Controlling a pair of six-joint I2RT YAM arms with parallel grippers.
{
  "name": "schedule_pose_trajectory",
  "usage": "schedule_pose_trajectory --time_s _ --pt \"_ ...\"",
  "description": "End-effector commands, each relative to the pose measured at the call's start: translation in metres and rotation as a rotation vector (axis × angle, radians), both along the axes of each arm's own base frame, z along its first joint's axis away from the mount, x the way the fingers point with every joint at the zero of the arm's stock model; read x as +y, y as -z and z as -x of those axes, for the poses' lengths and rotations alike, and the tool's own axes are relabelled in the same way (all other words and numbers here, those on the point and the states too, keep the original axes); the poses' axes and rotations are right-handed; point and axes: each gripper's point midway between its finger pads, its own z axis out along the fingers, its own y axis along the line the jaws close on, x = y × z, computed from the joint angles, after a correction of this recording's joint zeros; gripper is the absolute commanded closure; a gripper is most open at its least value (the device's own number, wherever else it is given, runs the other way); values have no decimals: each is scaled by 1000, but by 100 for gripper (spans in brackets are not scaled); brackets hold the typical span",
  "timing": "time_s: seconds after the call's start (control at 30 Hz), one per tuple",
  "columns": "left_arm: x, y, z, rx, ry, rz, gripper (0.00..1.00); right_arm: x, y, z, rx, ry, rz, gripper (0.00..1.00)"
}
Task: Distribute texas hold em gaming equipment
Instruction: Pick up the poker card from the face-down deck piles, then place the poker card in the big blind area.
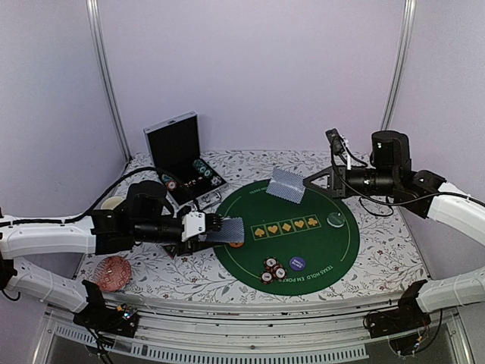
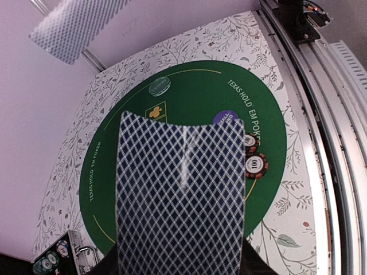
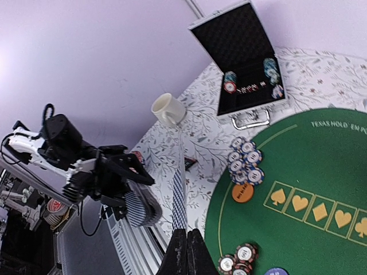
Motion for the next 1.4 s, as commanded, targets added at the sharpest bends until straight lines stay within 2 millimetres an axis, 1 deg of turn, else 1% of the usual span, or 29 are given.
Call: schedule_pose_trajectory --time_s 0.0,0.07,0.17,0.23,0.27,0.3,0.33,0.37,0.47,0.53,0.6,0.63,0.7,0.83,0.93,1.07,1.23,1.37 --pt "-5 -18 5 -29 22 46 57 -21 60 -20 139 104 99 98" --pt "-5 -18 5 -29 21 46 57 -20 85 -28 191 119 139 98" --pt "-5 -18 5 -30 21 46 57 -11 102 -38 219 111 142 98" --pt "-5 -21 6 -32 24 54 57 0 111 -50 236 98 135 98" --pt "-5 -23 7 -32 27 59 57 8 121 -59 255 92 149 98" --pt "-5 -25 8 -34 31 65 57 15 127 -69 268 84 155 98" --pt "-5 -27 9 -36 34 69 57 24 129 -77 271 67 154 98" --pt "-5 -29 9 -38 34 74 57 35 126 -87 263 48 138 98" --pt "-4 -31 8 -46 29 77 57 57 139 -110 284 25 99 98" --pt "-4 -32 9 -46 30 80 57 67 148 -124 298 42 82 98" --pt "-4 -31 9 -44 34 79 57 73 160 -132 322 59 73 98" --pt "-4 -31 9 -41 34 79 57 78 158 -139 319 69 61 98" --pt "-5 -32 10 -39 37 81 57 85 161 -145 325 75 51 98" --pt "-4 -32 10 -43 35 81 57 94 173 -151 357 76 24 98" --pt "-4 -32 8 -47 27 79 57 99 174 -152 366 73 8 98" --pt "-3 -32 9 -47 28 79 57 99 174 -150 367 68 9 98" --pt "-4 -31 9 -45 31 79 57 88 171 -137 349 73 25 98" --pt "-4 -33 11 -44 36 85 57 74 181 -120 360 78 63 98"
